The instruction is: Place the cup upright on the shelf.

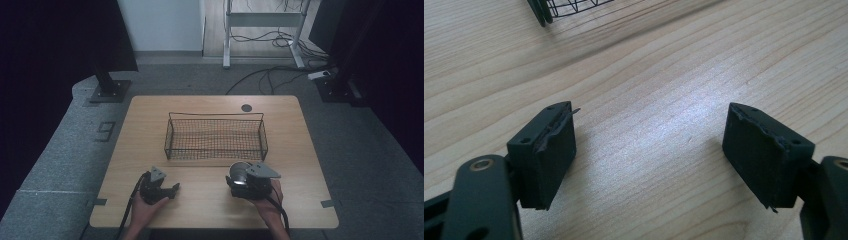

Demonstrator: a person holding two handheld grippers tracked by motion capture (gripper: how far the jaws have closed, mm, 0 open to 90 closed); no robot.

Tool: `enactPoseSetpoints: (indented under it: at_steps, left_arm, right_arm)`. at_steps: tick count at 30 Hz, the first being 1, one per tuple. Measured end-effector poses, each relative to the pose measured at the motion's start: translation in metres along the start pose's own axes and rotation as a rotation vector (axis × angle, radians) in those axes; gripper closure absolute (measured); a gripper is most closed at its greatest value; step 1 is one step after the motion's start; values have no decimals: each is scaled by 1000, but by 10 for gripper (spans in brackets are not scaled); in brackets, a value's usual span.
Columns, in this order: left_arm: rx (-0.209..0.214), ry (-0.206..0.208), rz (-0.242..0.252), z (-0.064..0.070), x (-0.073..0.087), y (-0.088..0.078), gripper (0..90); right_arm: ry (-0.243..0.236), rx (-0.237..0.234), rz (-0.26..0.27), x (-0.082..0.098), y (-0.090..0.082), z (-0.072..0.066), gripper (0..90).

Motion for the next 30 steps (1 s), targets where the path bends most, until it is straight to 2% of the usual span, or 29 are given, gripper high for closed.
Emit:
enactPoseSetpoints:
  at_steps: [22,30]
  left_arm:
    - [0,0,0,0,0,0,213]
    - [0,0,0,0,0,0,213]
  right_arm:
    - [6,22,32,-9,-12,5,133]
    - [12,15,40,-12,-14,7,133]
Point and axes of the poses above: each handheld gripper's, and its own axes: y roughly forward along the jaws, x roughly out of its underside, z roughly to its right, the point moved 1 cm from there along y, roughly forward along the jaws, and after that the axes turned 12 degrees about -x, right-handed, at the moved point
